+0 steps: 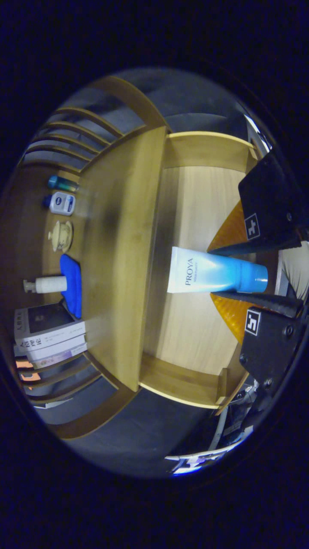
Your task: Pull open the drawer, take out the items inside it, and place them on the countertop above the cabinet.
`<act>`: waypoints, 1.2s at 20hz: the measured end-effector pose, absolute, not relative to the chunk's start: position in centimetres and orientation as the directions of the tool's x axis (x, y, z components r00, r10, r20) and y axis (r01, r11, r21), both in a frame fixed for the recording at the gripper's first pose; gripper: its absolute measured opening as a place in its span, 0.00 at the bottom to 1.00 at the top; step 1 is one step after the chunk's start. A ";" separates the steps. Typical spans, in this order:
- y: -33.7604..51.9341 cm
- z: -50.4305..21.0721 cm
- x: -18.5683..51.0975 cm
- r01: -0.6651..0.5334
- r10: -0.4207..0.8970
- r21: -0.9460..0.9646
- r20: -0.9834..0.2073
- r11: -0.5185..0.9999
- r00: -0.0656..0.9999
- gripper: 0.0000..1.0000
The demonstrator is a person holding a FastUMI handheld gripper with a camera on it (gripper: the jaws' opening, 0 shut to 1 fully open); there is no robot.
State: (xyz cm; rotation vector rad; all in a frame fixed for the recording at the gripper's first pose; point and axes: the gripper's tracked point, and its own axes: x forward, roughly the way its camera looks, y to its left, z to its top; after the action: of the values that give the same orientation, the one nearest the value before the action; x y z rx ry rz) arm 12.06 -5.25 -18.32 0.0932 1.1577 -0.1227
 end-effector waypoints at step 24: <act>-7.0 -12.2 25.7 0.181 -0.119 -0.025 -0.838 0.983 0.533 0.45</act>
State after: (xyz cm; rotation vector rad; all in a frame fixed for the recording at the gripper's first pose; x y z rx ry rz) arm 25.68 -6.97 -12.22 0.0674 0.9932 -0.1792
